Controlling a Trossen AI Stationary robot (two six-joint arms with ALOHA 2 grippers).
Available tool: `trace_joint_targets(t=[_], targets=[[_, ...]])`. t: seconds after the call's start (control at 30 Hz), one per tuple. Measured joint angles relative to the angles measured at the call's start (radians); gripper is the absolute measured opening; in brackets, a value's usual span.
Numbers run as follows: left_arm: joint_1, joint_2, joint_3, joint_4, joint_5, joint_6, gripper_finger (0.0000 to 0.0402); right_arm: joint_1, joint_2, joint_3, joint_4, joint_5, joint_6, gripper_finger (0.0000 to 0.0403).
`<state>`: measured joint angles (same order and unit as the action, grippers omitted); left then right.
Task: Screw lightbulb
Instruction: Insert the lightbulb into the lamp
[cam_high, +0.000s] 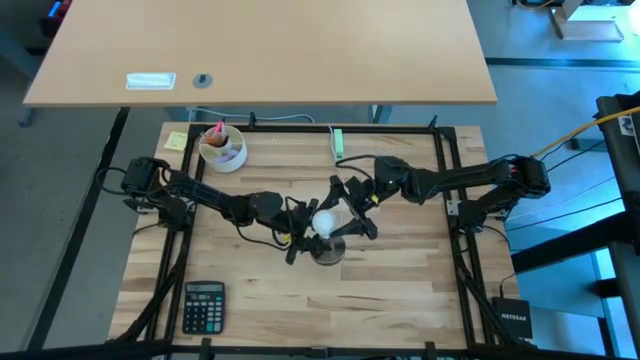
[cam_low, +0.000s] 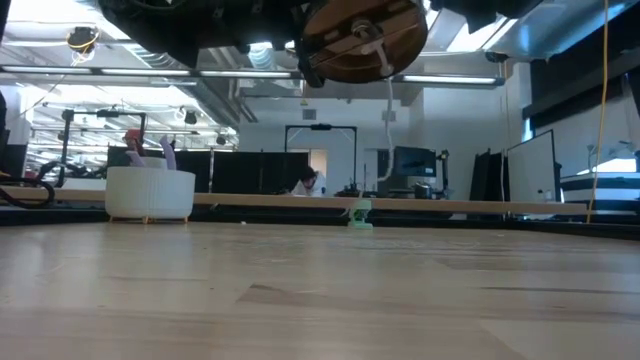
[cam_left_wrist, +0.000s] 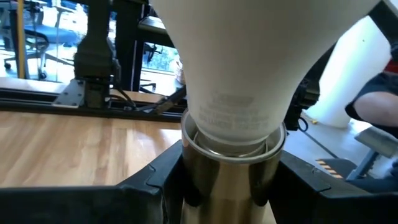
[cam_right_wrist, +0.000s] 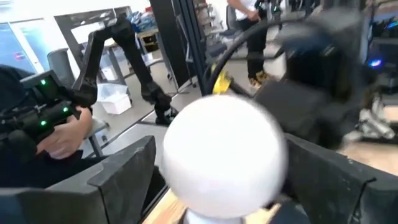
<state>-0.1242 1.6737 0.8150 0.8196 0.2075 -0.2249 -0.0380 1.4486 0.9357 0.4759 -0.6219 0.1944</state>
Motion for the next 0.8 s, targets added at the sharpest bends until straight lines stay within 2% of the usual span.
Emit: trace_joint_targets(t=[0.53, 0.63, 0.8], targets=[[0.021, 0.0, 0.0, 0.003, -0.001, -0.006, 0.0164, -0.001, 0.01, 0.0, 0.009, 0.01, 0.0, 0.0338], [0.022, 0.0, 0.0, 0.002, -0.001, -0.006, 0.0164, -0.001, 0.01, 0.0, 0.006, 0.03, -0.003, 0.0322], [0.023, 0.0, 0.0, 0.0, -0.001, -0.009, 0.0164, -0.001, 0.01, 0.0, -0.007, 0.044, -0.009, 0.0268]])
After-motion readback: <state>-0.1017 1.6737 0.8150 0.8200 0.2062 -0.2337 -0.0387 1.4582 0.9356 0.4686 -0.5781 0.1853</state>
